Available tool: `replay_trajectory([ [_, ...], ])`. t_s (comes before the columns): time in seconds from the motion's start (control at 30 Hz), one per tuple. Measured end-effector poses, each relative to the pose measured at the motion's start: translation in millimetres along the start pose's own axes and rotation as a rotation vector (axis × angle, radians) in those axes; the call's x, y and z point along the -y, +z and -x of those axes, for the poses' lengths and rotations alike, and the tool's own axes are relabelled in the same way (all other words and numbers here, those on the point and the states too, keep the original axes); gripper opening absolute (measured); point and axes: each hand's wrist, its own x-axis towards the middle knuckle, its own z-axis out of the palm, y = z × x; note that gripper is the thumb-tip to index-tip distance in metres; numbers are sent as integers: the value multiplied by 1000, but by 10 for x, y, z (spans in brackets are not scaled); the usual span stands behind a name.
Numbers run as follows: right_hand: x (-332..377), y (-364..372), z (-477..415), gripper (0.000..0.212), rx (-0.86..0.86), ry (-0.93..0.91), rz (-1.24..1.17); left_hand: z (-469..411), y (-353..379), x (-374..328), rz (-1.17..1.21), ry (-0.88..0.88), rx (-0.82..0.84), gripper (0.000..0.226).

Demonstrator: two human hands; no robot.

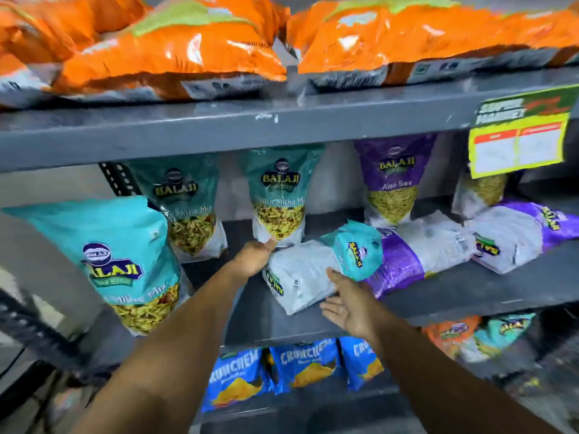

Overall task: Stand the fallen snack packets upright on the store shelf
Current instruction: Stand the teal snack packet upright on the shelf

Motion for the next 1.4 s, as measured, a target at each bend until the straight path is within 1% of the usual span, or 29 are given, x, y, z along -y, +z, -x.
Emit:
replay_trajectory([
  [0.07,-5,72,-47,59,0,23,-101,-40,-23,38,19,-13,113,35],
  [0.13,-39,118,-45,53,4,2,-119,-61,-46,120,103,-28,215,33],
  [0.2,-123,120,-16,43,-30,-62,-130,-6,-56,213,184,41,294,22],
  [0.3,-267,96,110,19,-59,-236,-93,147,-55,365,291,128,275,15],
  [0.33,-307,87,139,14,-63,-308,-72,224,-60,413,358,162,254,14],
  [0.37,-329,76,164,13,-71,-394,-53,298,-65,443,408,204,235,18],
  [0.47,-250,47,209,18,-78,-679,126,499,-107,407,495,338,161,38],
  [0.53,-84,66,202,25,-40,-788,191,552,-120,353,508,395,87,49],
  [0.6,104,73,126,33,44,-845,243,546,-90,323,510,417,-18,55],
  [0.67,253,84,-15,37,134,-871,294,535,-36,306,524,425,-116,55],
  [0.73,307,88,-180,36,197,-882,338,506,43,343,505,417,-196,54],
  [0.83,254,46,-353,40,219,-854,435,507,198,473,452,337,-285,57],
  [0.93,174,2,-451,41,231,-811,517,535,325,638,455,251,-300,50],
  [1.03,182,-11,-467,41,250,-794,563,553,357,697,425,214,-311,44],
  [1.07,193,-11,-468,43,261,-783,566,555,338,693,402,210,-299,44],
  [1.13,160,-39,-439,54,270,-779,549,550,252,661,433,223,-243,51],
  [1.17,109,-66,-400,64,190,-805,551,545,183,622,491,244,-187,60],
  [1.2,30,-94,-343,67,48,-858,568,542,104,560,544,268,-132,77],
  [1.23,-90,-129,-290,63,-110,-930,630,522,36,504,589,277,-86,95],
  [1.27,-245,-153,-208,55,-209,-998,714,508,-22,422,630,281,-55,103],
  [1.3,-404,-142,-96,52,-225,-1029,797,492,-53,333,661,298,-40,96],
  [1.33,-553,-117,-11,56,-172,-1014,875,500,-60,234,659,314,-50,79],
  [1.37,-672,-80,30,66,-105,-974,945,516,-37,147,629,319,-90,61],
  [1.4,-742,-28,37,78,-54,-946,1005,535,5,90,589,309,-154,50],
])
